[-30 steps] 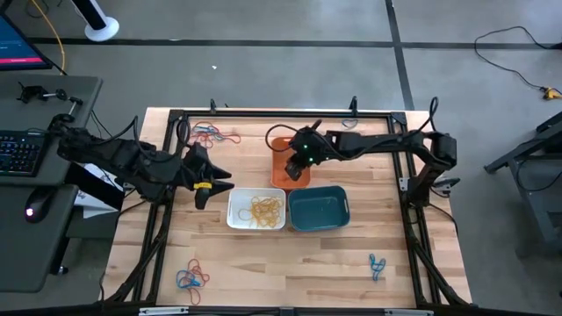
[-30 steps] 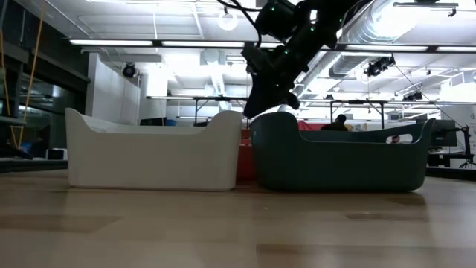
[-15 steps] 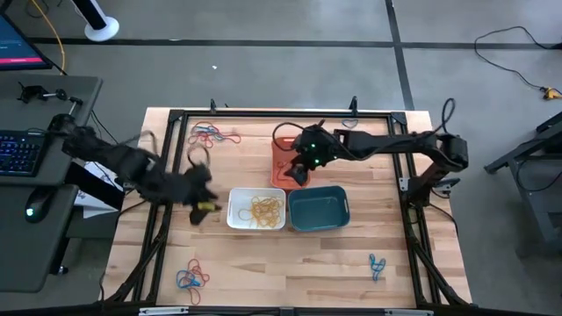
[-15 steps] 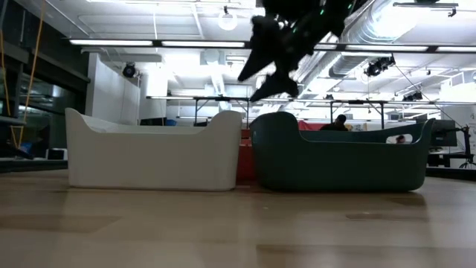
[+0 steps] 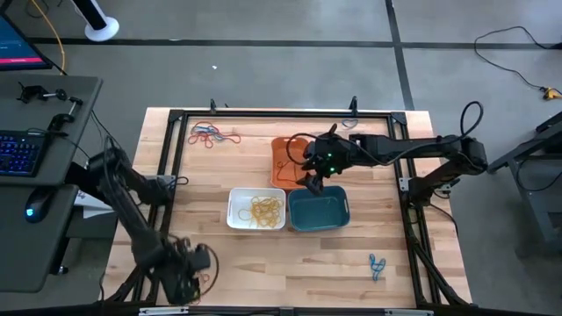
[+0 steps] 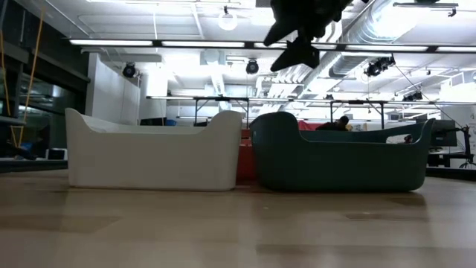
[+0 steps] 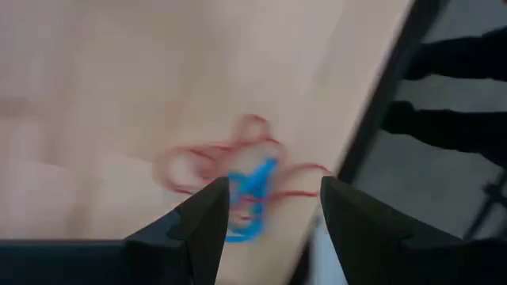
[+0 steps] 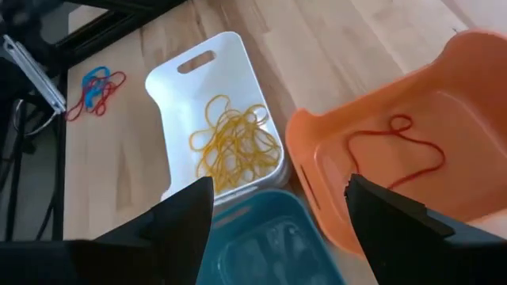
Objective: Sort rubber bands into baskets
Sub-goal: Put the red rubber band into the orange bin
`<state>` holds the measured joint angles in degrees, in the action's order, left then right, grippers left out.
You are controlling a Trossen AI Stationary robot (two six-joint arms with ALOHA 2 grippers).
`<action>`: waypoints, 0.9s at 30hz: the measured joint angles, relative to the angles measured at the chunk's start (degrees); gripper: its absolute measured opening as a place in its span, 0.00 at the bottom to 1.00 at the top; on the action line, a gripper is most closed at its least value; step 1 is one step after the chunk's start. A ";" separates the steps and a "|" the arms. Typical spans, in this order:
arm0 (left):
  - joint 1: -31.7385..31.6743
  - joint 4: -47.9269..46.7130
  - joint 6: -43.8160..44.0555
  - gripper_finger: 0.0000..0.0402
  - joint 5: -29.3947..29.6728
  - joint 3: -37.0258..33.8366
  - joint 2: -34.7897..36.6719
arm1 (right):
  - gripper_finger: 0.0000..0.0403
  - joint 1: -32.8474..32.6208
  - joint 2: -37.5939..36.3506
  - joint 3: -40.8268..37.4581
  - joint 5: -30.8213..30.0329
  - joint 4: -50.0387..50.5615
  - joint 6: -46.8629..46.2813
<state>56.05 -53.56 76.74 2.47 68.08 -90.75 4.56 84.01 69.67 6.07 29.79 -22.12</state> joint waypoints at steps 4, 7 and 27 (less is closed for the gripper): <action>1.32 15.41 8.08 0.48 -1.91 -5.02 -1.65 | 0.68 -0.11 0.00 0.00 -0.26 -0.20 0.89; 0.74 21.71 13.24 0.48 -1.97 -9.92 -0.24 | 0.68 0.04 0.00 0.00 -0.42 -0.32 1.69; -4.08 26.97 21.55 0.48 -14.98 -35.74 11.75 | 0.68 0.26 0.00 0.00 -0.80 1.30 -2.00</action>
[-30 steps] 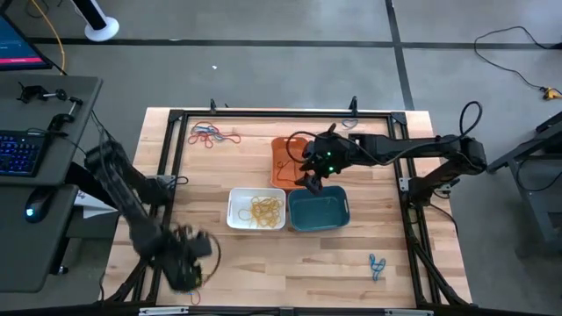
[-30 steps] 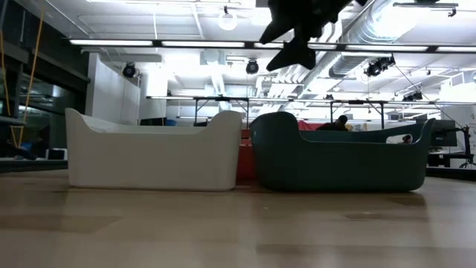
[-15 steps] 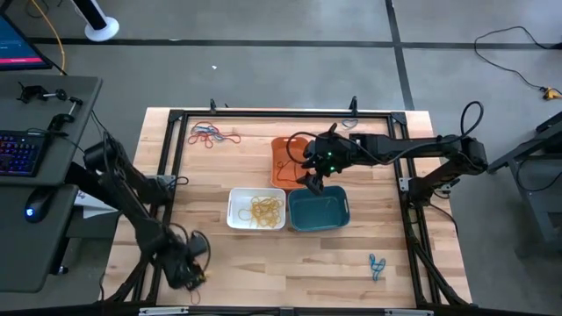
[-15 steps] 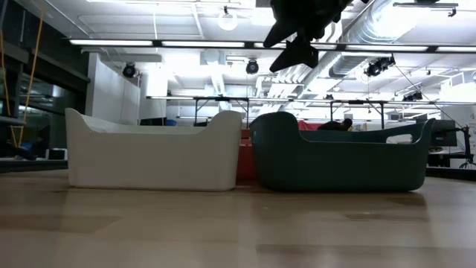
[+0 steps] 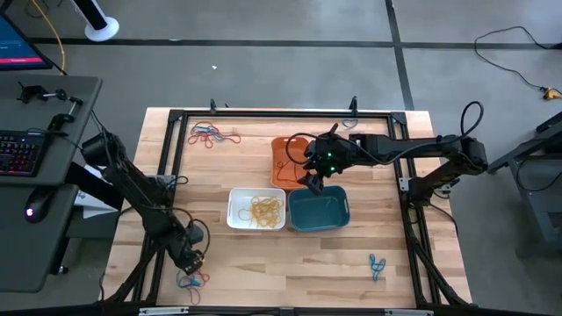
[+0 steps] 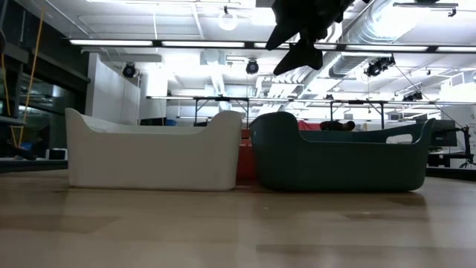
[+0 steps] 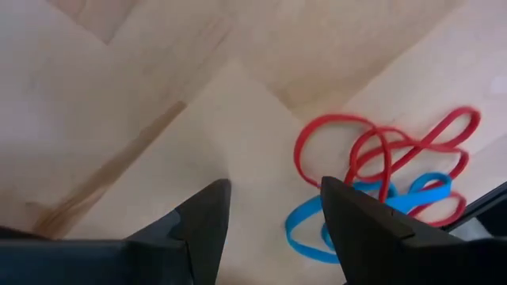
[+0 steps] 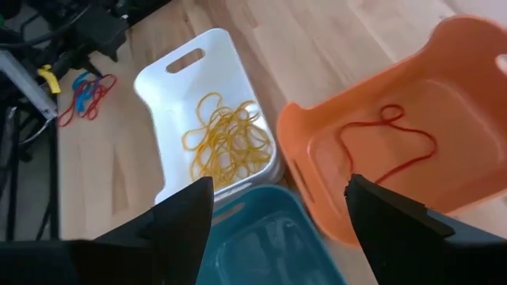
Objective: Sort rubber bands into baskets
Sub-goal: Put the red rubber band into the orange bin
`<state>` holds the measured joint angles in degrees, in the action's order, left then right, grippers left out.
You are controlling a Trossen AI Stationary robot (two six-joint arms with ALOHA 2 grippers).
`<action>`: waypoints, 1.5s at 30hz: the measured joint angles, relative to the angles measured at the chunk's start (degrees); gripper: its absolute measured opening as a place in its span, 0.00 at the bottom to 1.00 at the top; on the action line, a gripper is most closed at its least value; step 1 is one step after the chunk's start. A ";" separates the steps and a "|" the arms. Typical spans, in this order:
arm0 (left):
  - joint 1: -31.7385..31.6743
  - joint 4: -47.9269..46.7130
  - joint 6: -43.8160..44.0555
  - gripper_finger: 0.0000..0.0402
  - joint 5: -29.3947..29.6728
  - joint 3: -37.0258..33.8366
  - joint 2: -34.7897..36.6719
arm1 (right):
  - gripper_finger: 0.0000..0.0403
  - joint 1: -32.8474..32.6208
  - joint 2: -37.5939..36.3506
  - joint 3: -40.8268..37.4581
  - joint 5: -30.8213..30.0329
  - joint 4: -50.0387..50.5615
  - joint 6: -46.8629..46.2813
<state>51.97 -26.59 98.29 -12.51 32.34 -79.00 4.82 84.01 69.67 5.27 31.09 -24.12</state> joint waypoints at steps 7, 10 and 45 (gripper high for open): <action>-0.22 1.28 0.39 0.48 3.01 0.54 -0.07 | 0.68 0.00 0.00 0.00 -2.21 0.00 -0.04; -0.35 2.57 3.50 0.48 8.42 0.90 -0.13 | 0.68 0.00 0.00 0.00 -3.53 0.00 -0.04; 4.12 -9.22 -6.93 0.48 9.83 7.78 -4.57 | 0.68 0.00 0.00 -0.02 -4.71 0.07 -0.04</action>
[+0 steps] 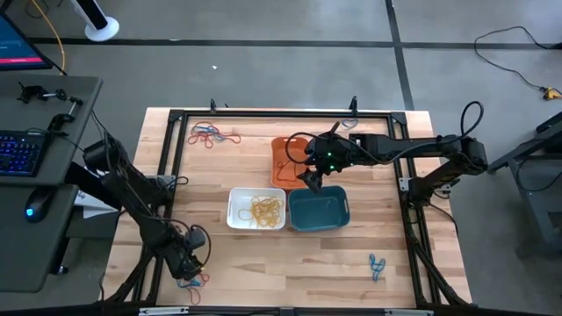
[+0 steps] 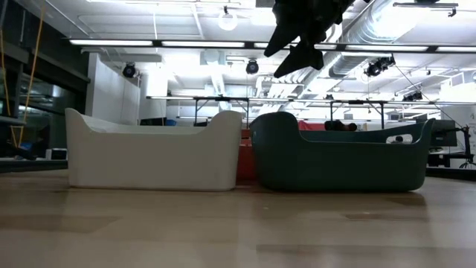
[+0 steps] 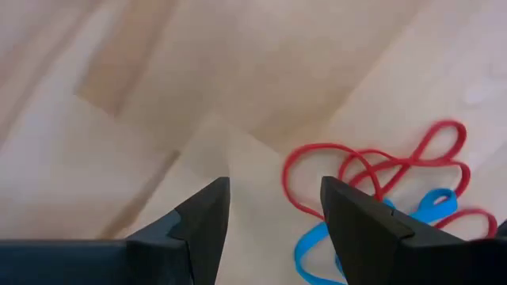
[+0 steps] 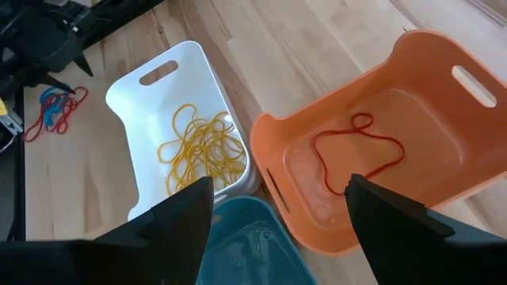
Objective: Sort rubber bands into baskets
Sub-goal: Put the red rubber band into the orange bin
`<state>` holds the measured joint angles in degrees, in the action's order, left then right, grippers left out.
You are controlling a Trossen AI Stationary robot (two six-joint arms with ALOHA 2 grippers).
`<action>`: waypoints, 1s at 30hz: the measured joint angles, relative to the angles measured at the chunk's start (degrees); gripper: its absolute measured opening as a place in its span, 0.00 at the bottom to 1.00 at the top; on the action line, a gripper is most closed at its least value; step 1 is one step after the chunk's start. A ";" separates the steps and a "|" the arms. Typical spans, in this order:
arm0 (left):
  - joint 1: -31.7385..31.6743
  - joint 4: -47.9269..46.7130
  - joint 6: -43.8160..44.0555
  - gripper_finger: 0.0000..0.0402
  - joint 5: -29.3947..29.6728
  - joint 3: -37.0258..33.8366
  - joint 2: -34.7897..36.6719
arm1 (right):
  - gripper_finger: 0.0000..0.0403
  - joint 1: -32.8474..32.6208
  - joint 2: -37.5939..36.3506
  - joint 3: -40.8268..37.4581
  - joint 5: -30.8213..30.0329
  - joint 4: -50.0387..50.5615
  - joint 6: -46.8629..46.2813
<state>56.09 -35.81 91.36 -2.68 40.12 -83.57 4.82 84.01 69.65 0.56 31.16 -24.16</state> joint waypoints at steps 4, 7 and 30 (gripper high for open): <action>0.28 3.19 -0.75 0.48 -0.02 0.03 -1.51 | 0.68 0.00 0.02 0.00 -0.01 0.02 0.00; 0.46 3.10 -1.08 0.48 -0.21 0.36 -3.12 | 0.68 0.00 0.02 0.00 -0.49 0.06 0.00; -1.86 -4.15 -1.59 0.00 1.96 3.68 -3.94 | 0.68 0.00 0.02 -0.02 -0.58 0.09 -0.75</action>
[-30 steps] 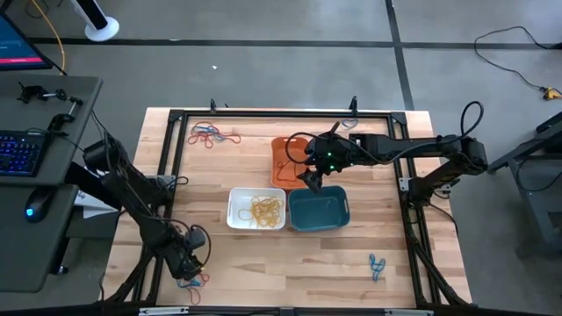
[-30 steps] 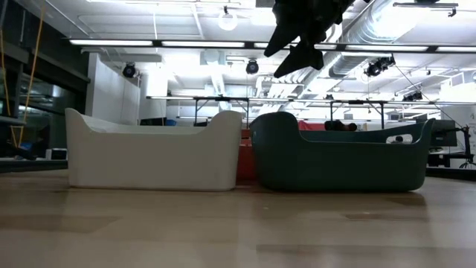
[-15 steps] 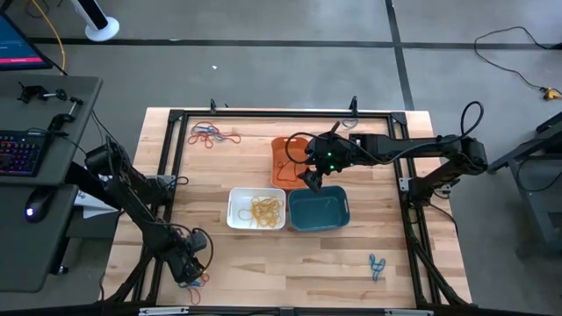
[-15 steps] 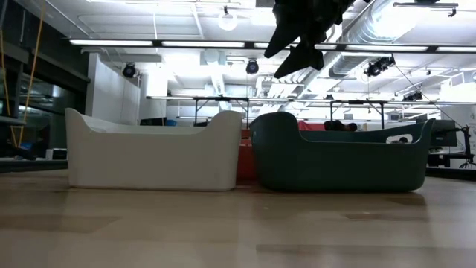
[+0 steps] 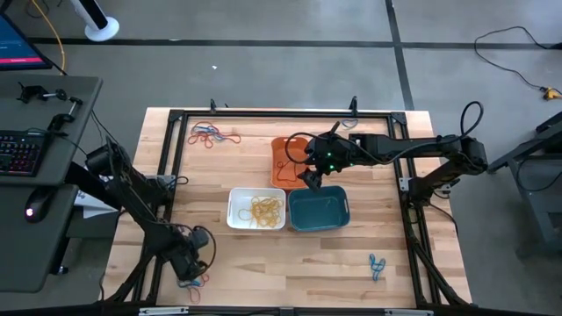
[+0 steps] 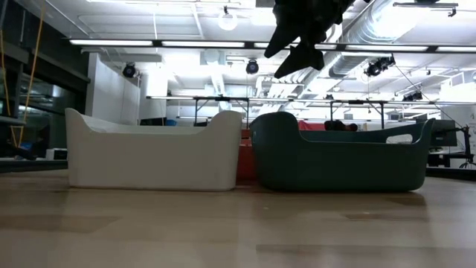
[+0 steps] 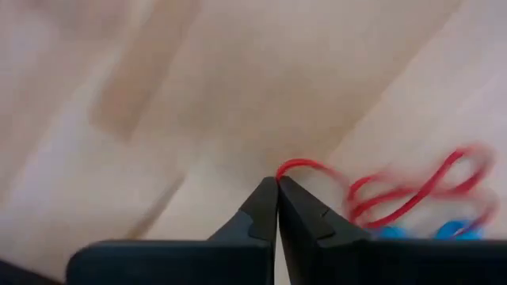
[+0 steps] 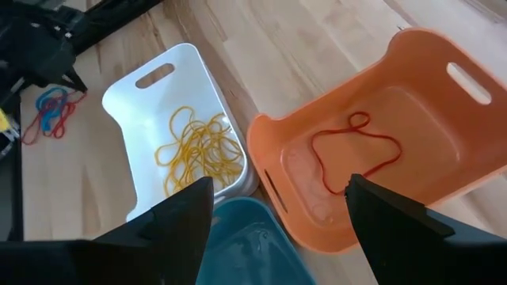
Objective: Sort rubber bands into baskets
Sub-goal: Put the red rubber band into the orange bin
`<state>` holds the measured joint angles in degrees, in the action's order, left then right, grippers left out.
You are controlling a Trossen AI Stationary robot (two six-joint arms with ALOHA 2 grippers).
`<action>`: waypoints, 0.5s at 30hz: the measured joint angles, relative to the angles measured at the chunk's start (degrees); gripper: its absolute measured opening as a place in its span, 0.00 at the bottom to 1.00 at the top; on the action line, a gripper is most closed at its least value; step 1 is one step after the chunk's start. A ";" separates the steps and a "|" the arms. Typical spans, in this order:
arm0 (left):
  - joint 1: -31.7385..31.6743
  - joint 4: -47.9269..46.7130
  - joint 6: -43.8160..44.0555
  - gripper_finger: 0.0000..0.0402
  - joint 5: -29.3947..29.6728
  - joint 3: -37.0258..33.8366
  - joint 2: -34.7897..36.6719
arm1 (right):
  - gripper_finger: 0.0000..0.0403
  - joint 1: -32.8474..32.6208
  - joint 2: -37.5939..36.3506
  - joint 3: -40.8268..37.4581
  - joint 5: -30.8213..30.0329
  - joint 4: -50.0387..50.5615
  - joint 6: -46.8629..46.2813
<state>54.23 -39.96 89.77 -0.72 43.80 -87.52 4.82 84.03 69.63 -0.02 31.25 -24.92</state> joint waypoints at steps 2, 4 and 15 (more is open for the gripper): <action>-0.42 -3.90 0.22 0.00 1.60 1.95 2.13 | 0.68 0.00 0.00 0.00 0.59 -0.12 -1.71; -0.25 -9.94 1.74 0.00 2.91 4.39 4.19 | 0.68 0.02 0.00 0.00 1.78 -0.20 -3.17; -3.84 -26.96 -9.59 0.00 13.67 23.31 10.33 | 0.68 0.00 0.00 0.00 2.13 -1.02 -3.57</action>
<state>50.39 -66.92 80.18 12.95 67.11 -77.19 4.82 84.03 69.63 2.11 30.23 -28.49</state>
